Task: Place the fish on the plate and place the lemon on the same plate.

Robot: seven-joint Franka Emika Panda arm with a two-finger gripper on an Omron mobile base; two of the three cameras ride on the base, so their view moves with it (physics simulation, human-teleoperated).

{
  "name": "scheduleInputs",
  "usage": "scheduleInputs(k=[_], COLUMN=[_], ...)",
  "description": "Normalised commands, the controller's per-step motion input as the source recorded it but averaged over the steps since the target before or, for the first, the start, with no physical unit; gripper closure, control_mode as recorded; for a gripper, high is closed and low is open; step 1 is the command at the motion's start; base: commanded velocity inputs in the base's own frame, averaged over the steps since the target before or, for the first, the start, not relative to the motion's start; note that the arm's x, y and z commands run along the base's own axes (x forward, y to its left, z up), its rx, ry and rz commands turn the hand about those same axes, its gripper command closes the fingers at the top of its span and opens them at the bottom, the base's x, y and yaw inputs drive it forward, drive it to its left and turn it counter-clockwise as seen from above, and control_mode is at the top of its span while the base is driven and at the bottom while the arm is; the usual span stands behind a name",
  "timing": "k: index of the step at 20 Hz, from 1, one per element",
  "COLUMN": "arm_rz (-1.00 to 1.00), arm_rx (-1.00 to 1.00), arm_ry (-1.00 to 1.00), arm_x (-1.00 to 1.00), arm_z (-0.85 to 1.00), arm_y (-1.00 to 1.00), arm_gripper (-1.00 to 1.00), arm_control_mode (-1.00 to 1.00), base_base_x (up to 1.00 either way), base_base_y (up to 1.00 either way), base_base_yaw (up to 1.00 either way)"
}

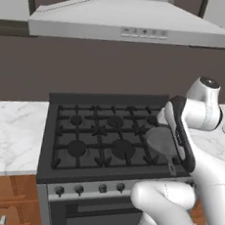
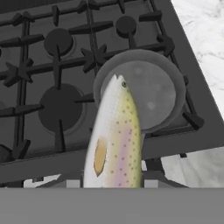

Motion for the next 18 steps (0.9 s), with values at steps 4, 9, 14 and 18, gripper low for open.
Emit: scheduleInputs(k=[4, 9, 14, 18], arm_rz=[0.00, 0.00, 0.00, 0.00], arm_rx=[0.00, 0.00, 0.00, 0.00], arm_ry=[0.00, 0.00, 0.00, 0.00], arm_x=[-0.05, 0.00, 0.00, 0.00], arm_z=[0.00, 0.00, 0.00, 0.00], arm_y=[0.00, 0.00, 0.00, 0.00], arm_gripper=[1.00, 1.00, 1.00, 1.00], arm_control_mode=[-1.00, 1.00, 1.00, 1.00], base_base_x=[0.00, -0.34, -0.26, 0.00], base_base_y=[0.00, -0.65, -0.97, -1.00], base_base_yaw=[0.00, -0.03, -0.12, -0.14])
